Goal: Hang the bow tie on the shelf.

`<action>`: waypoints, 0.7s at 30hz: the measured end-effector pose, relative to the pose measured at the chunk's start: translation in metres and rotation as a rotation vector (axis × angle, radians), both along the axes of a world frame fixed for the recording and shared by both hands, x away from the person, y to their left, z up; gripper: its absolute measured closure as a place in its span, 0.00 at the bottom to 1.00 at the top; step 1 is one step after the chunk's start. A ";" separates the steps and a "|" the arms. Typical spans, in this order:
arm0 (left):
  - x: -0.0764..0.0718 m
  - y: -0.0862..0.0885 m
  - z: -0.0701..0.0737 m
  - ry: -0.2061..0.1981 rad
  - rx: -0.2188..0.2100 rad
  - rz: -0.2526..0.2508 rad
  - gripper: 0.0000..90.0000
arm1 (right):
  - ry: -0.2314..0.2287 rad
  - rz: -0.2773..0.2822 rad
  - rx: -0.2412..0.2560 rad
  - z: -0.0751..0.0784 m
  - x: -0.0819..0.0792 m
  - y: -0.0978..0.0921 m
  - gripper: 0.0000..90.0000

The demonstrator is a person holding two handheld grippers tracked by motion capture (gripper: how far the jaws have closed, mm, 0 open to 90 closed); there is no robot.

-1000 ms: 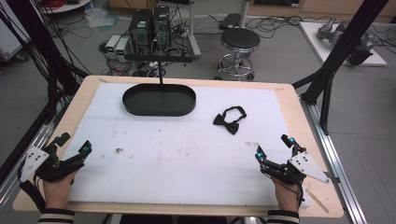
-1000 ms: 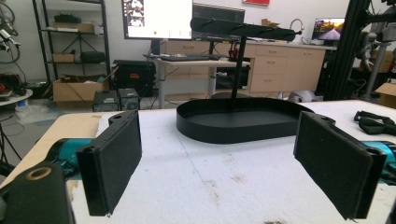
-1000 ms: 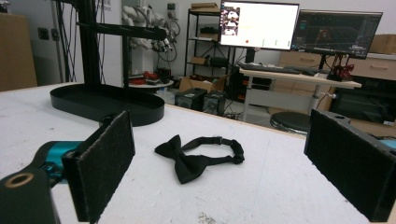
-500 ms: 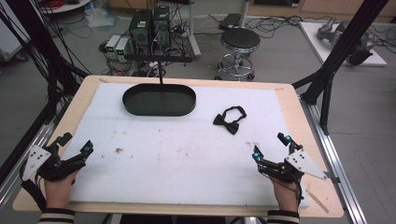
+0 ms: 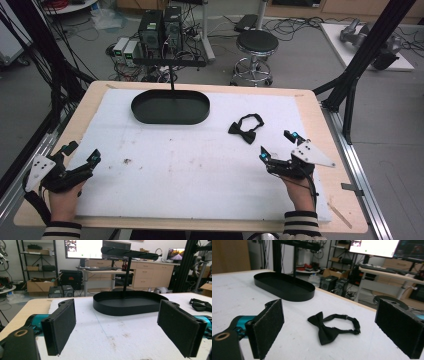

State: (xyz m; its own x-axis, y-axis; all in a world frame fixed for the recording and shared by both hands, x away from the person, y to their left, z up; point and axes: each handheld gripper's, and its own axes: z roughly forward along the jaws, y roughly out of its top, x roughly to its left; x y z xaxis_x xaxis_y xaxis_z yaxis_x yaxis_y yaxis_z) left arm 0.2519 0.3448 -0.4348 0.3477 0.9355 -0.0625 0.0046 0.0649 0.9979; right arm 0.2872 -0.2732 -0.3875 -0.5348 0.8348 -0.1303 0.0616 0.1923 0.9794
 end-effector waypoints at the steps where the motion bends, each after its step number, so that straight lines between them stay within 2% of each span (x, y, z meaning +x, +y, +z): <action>1: 0.000 -0.001 0.000 -0.001 0.000 0.000 0.17 | 0.013 0.017 -0.027 0.003 0.010 0.005 0.09; 2: 0.000 -0.001 0.000 -0.001 0.000 0.000 0.17 | 0.013 0.017 -0.027 0.003 0.010 0.005 0.09; 3: 0.000 -0.001 0.000 -0.001 0.001 -0.001 0.17 | 0.041 0.031 -0.048 0.005 0.020 0.010 0.09; 9: 0.000 0.000 -0.001 0.006 0.003 -0.001 0.17 | 0.106 0.068 -0.100 0.006 0.050 0.020 0.09; 10: 0.000 0.000 -0.002 0.008 0.002 -0.002 0.17 | 0.106 0.068 -0.100 0.006 0.050 0.020 0.09; 12: 0.001 0.000 -0.002 0.012 0.003 -0.001 0.17 | 0.136 0.088 -0.116 0.005 0.063 0.024 0.09; 14: 0.000 0.000 -0.002 0.013 0.002 0.000 0.17 | 0.148 0.100 -0.123 0.005 0.068 0.026 0.09; 15: 0.000 0.001 -0.002 0.012 0.002 -0.001 0.17 | 0.169 0.125 -0.150 0.004 0.076 0.031 0.09; 18: 0.001 0.001 -0.002 0.014 -0.003 0.003 0.17 | 0.208 0.152 -0.178 0.002 0.090 0.037 0.09; 21: 0.001 0.002 -0.004 0.021 -0.003 0.001 0.17 | 0.223 0.167 -0.195 0.000 0.099 0.041 0.09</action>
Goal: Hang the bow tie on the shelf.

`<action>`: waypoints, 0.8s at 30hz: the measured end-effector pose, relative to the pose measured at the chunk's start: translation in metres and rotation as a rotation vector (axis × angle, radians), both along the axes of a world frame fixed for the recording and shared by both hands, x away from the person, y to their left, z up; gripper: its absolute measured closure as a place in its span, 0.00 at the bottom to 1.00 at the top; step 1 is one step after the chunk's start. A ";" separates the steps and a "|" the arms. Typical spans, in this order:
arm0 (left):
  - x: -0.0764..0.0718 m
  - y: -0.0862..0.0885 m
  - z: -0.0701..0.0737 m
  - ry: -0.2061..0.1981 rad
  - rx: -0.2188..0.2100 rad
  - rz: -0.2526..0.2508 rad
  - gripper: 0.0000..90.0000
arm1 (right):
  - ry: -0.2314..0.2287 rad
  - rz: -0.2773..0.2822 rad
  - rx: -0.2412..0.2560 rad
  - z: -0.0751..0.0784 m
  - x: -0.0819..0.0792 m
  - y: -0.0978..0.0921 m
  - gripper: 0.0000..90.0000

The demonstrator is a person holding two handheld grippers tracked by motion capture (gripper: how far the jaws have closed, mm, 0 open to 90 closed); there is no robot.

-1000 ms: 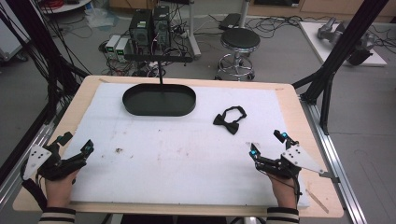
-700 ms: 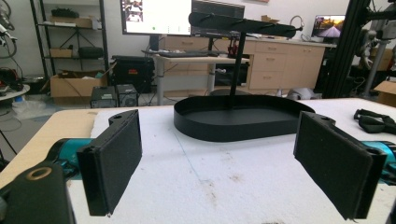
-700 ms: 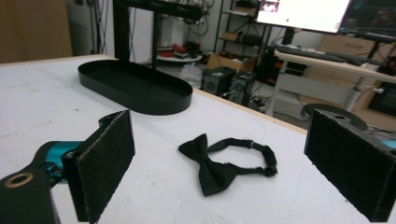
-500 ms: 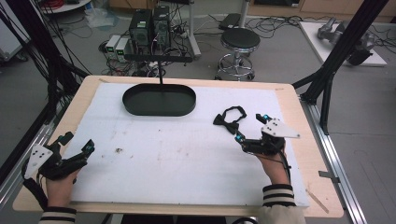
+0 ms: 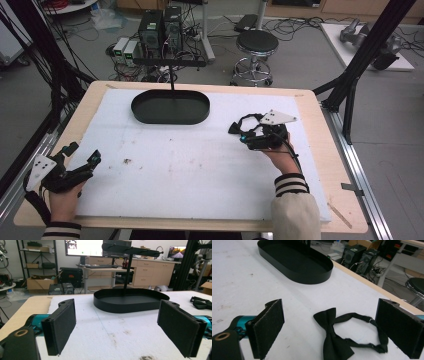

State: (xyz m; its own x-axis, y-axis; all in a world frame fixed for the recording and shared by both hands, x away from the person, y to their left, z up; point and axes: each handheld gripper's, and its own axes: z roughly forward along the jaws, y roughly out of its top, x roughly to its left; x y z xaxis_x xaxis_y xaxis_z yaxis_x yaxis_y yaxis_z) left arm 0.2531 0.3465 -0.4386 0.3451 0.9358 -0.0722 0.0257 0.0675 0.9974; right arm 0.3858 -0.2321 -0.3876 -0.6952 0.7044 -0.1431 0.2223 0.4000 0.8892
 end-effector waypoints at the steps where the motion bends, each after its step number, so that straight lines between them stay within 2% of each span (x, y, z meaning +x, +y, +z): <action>1: 0.000 0.000 0.000 0.004 0.002 -0.001 0.17 | 0.019 0.011 -0.005 -0.003 0.007 0.004 0.09; 4: 0.001 0.001 -0.001 0.007 0.002 0.001 0.17 | 0.057 0.018 -0.033 -0.012 0.017 0.010 0.09; 6: 0.001 0.001 -0.002 0.009 0.002 0.000 0.17 | 0.067 0.017 -0.048 -0.015 0.020 0.011 0.09; 7: 0.002 0.001 -0.003 0.013 0.005 -0.001 0.17 | 0.094 0.014 -0.052 -0.020 0.026 0.011 0.09; 9: 0.002 0.001 -0.003 0.015 0.003 -0.002 0.17 | 0.111 0.003 -0.052 -0.027 0.032 0.011 0.09; 11: 0.002 0.001 -0.004 0.022 0.005 -0.002 0.18 | 0.148 -0.012 -0.047 -0.035 0.038 0.010 0.09; 14: 0.003 0.001 -0.004 0.026 0.007 -0.003 0.18 | 0.173 -0.015 -0.074 -0.046 0.044 0.011 0.09; 16: 0.003 0.001 -0.005 0.029 0.005 -0.001 0.18 | 0.176 -0.018 -0.083 -0.049 0.047 0.012 0.21; 20: 0.003 0.001 -0.006 0.038 0.007 -0.003 0.18 | 0.168 -0.018 -0.098 -0.054 0.049 0.015 0.22; 21: 0.003 0.001 -0.007 0.038 0.007 -0.002 0.18 | 0.178 -0.021 -0.098 -0.055 0.050 0.015 0.23; 22: 0.003 0.002 -0.007 0.040 0.009 -0.001 0.18 | 0.188 -0.025 -0.101 -0.057 0.051 0.015 0.25; 24: 0.003 0.002 -0.007 0.040 0.009 -0.001 0.18 | 0.207 -0.029 -0.111 -0.060 0.052 0.014 0.34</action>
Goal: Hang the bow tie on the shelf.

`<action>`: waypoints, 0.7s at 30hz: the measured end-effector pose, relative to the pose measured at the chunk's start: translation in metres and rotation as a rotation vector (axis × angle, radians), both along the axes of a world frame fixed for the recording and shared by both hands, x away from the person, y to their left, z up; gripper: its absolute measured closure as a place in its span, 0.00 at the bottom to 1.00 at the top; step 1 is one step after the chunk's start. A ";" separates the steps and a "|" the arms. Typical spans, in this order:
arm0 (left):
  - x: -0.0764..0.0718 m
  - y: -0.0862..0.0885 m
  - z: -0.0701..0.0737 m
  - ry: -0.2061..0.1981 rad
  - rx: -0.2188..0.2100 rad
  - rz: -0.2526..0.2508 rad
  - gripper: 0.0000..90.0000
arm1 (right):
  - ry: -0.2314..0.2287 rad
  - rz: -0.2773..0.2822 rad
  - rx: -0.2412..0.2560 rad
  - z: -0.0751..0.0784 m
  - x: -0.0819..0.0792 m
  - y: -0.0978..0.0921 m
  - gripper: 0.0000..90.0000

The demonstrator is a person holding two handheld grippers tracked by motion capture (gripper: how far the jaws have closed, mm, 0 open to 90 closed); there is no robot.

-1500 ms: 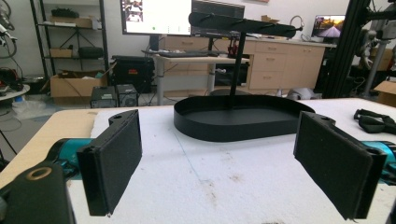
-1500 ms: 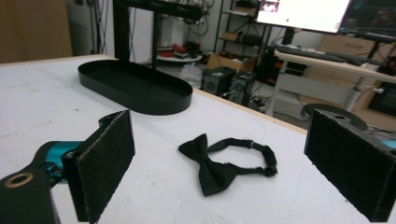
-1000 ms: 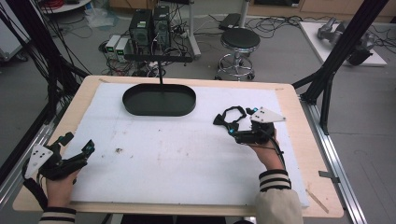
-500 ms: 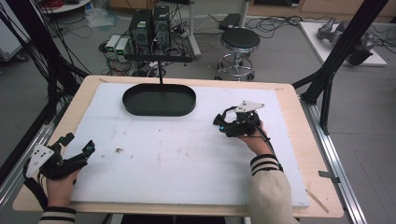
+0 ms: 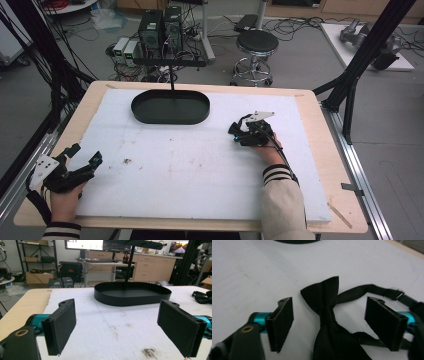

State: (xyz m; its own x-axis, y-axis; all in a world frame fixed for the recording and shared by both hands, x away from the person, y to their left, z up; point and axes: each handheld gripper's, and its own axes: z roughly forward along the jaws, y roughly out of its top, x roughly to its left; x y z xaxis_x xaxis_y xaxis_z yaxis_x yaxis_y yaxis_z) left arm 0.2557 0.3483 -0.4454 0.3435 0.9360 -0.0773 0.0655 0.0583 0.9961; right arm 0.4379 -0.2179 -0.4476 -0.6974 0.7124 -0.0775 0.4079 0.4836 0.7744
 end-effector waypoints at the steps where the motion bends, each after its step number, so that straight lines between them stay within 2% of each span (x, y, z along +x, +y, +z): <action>1: 0.000 0.000 0.000 0.001 -0.002 0.000 0.18 | 0.002 -0.001 0.003 0.000 0.000 0.000 0.38; 2: 0.000 0.000 0.000 0.001 -0.002 0.000 0.18 | 0.008 0.003 0.009 0.000 0.000 0.000 0.42; 3: 0.000 0.000 -0.001 0.003 -0.002 -0.001 0.18 | 0.008 0.003 0.009 0.000 0.000 0.000 0.42; 4: 0.000 -0.001 -0.001 0.007 0.001 -0.002 0.18 | 0.019 0.014 0.002 0.000 0.000 0.001 0.49; 5: 0.000 -0.001 -0.001 0.008 0.000 -0.003 0.18 | 0.021 0.018 -0.016 -0.001 0.000 0.001 0.50; 7: 0.000 -0.001 -0.001 0.008 -0.004 -0.005 0.18 | 0.025 0.020 -0.020 -0.002 0.000 0.001 0.52; 9: 0.000 -0.001 -0.001 0.006 -0.006 -0.006 0.18 | 0.035 0.010 -0.015 -0.001 -0.001 0.001 0.63; 11: 0.000 -0.001 -0.001 0.007 -0.007 -0.006 0.18 | 0.032 0.011 -0.018 -0.001 -0.001 0.002 0.65; 12: 0.000 -0.001 -0.001 0.009 -0.006 -0.007 0.18 | 0.040 0.004 -0.016 0.000 -0.002 0.003 0.73; 13: 0.000 -0.001 -0.001 0.007 -0.005 -0.006 0.18 | 0.038 0.004 -0.019 0.000 -0.002 0.004 0.76; 17: -0.001 0.000 -0.001 0.008 -0.008 -0.006 0.18 | 0.052 -0.015 -0.015 0.000 -0.004 0.007 0.83; 21: -0.002 0.001 -0.001 0.009 -0.010 -0.003 0.18 | 0.018 -0.032 -0.059 0.002 -0.007 0.011 0.85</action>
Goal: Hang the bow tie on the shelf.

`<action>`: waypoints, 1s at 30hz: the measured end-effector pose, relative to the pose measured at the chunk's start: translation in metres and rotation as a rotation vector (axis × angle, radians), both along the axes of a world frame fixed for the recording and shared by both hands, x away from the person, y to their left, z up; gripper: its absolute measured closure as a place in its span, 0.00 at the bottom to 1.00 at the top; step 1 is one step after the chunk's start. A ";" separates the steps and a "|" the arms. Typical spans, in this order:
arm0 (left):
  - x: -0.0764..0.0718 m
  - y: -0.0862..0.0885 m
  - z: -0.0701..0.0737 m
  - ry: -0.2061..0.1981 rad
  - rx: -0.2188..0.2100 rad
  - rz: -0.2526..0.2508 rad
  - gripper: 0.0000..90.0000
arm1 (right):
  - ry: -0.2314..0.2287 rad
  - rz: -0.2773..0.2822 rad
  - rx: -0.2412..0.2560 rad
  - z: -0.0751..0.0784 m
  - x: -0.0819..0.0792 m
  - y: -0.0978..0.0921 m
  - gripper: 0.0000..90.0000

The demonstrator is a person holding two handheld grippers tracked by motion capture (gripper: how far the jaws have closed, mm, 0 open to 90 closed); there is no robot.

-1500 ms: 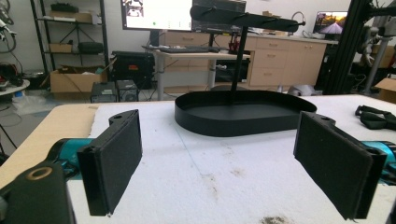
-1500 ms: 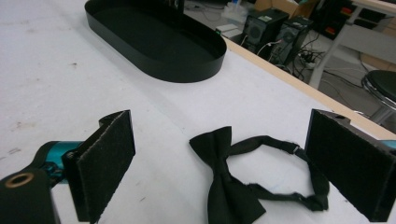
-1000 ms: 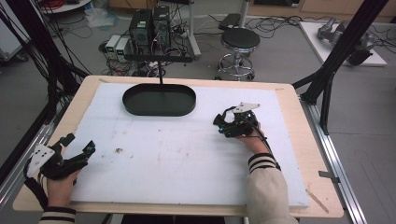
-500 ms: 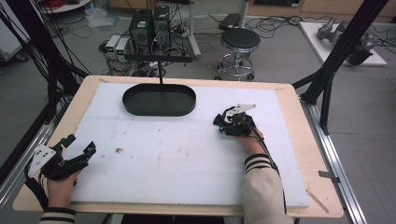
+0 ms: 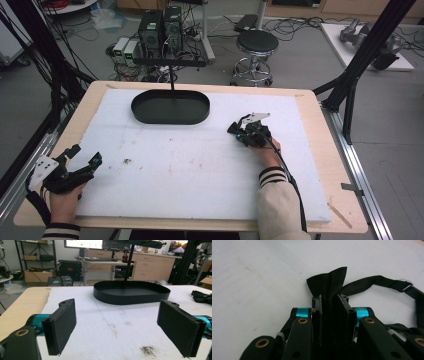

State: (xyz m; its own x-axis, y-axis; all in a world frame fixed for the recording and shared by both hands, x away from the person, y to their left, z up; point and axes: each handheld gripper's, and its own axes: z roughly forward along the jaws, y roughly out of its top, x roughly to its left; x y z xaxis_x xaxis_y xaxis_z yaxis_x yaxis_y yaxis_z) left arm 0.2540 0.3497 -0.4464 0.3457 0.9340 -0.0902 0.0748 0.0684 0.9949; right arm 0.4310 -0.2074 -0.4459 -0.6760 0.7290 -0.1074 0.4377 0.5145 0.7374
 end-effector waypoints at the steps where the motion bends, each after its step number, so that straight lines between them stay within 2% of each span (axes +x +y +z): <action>1: 0.000 0.001 0.000 0.000 0.001 0.002 0.18 | -0.002 -0.009 0.001 0.001 -0.001 0.000 0.85; 5: -0.001 0.002 0.000 -0.002 -0.004 0.005 0.18 | -0.026 -0.037 0.055 0.008 -0.003 -0.002 0.85; 13: -0.003 0.003 0.001 -0.003 -0.006 0.008 0.18 | -0.143 -0.052 0.156 0.031 -0.012 -0.006 0.85; 15: -0.004 0.002 0.001 -0.004 -0.004 0.006 0.18 | -0.163 -0.039 0.165 0.035 -0.014 -0.006 0.85; 20: -0.004 0.001 0.000 0.000 -0.001 0.001 0.18 | -0.215 0.002 0.231 0.049 -0.019 -0.001 0.85; 26: -0.003 -0.002 0.000 0.004 0.006 -0.007 0.18 | -0.240 0.038 0.271 0.066 -0.021 0.009 0.85; 27: -0.003 -0.002 0.000 0.003 0.006 -0.008 0.18 | -0.250 0.061 0.286 0.075 -0.021 0.016 0.85; 30: -0.003 -0.003 0.000 0.003 0.006 -0.009 0.18 | -0.267 0.109 0.302 0.090 -0.020 0.029 0.85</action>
State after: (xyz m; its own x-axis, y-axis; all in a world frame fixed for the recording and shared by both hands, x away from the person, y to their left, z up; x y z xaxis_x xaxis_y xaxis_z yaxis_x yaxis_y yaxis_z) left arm 0.2510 0.3472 -0.4466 0.3543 0.9313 -0.0851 0.0779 0.0613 0.9951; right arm 0.4113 -0.1788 -0.3563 -0.7281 0.6805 -0.0819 0.1656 0.2906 0.9424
